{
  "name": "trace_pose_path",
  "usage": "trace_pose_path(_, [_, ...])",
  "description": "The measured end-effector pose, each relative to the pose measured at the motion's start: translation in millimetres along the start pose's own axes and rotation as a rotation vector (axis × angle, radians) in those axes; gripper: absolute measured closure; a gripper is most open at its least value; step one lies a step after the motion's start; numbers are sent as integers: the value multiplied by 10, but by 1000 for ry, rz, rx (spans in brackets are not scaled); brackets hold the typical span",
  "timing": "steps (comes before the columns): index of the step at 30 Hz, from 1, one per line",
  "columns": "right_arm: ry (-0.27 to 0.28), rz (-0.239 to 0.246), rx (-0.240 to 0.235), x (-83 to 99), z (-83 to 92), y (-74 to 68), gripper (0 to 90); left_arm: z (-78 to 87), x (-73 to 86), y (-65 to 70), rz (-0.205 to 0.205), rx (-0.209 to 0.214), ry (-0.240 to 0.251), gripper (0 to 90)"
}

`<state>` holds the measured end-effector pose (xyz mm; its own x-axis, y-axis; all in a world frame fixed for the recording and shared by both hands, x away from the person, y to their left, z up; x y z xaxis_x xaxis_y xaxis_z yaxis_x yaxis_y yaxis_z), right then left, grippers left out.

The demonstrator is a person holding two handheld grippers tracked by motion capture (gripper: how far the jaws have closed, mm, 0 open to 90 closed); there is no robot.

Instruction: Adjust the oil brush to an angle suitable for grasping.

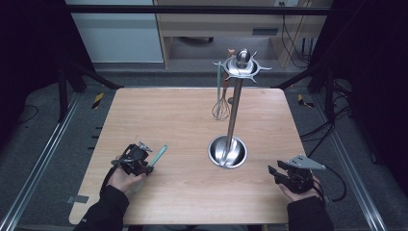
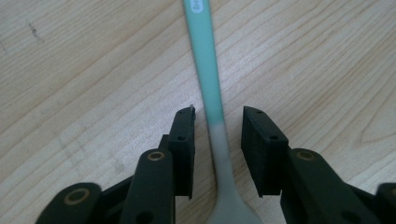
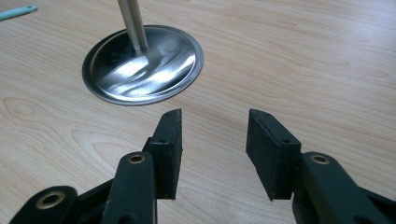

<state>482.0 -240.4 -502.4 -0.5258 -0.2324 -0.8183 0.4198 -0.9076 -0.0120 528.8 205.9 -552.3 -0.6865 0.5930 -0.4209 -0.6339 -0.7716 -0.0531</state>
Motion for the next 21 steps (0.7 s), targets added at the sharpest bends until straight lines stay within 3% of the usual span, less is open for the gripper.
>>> trace_pose_path(5, [0,1,-6,-1,-5,-5,564,4,14,13,2,20,-11,756])
trace_pose_path(13, [-6,4,-2,8,-15,1,564,14,24,-5,38,30,-32,814])
trace_pose_path(21, [-5,-2,-5,8,-9,-3,564,22,39,25,13,40,-23,826])
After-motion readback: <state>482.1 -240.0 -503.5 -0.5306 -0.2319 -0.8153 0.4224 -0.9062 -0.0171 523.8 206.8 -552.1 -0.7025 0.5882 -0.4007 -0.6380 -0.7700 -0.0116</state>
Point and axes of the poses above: each handheld gripper's, and its own axes: z roughly backward along the jaws, x roughly out of its underside, y roughly to its right, the point moved 9 cm from there along -z, roughly forward along the jaws, and after that the axes turned 1 degree about -z, right-handed, at the moved point
